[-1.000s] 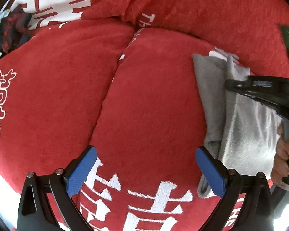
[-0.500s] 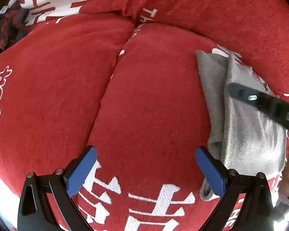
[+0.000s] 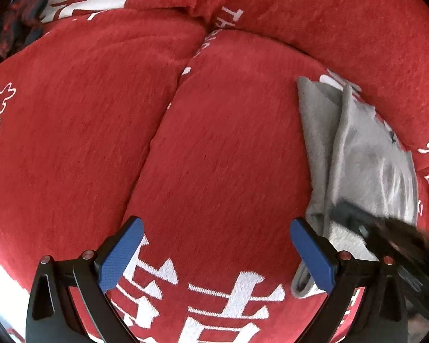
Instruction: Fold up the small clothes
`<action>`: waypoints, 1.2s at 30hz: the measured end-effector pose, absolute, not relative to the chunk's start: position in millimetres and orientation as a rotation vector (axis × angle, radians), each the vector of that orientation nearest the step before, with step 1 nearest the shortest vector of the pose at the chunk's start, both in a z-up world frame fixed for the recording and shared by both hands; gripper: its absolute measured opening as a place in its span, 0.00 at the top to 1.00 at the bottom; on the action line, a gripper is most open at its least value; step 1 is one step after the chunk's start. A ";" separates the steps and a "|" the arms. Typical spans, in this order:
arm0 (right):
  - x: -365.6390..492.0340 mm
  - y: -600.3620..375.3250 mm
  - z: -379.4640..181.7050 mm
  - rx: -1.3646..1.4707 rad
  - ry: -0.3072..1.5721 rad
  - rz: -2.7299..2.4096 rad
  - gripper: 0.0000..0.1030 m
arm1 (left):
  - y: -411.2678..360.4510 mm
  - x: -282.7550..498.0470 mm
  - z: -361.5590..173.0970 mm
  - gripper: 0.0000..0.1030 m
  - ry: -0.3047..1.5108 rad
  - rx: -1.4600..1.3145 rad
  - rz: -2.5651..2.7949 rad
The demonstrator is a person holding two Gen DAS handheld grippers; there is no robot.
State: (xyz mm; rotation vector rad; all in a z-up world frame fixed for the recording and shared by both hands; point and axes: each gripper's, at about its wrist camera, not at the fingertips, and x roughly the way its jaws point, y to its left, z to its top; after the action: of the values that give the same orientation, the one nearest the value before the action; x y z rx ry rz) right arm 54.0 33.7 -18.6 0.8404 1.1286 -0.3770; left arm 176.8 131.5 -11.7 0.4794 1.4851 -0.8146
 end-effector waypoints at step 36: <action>-127.7 81.3 -72.4 1.615 0.745 -0.482 0.58 | 95.4 142.1 -12.2 0.00 1.521 0.549 -0.843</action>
State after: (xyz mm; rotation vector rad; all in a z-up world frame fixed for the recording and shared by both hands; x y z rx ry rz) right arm -127.7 81.3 -72.4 1.6145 0.7448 -0.4816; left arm 142.1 95.4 -12.2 0.5487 1.5210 -0.8431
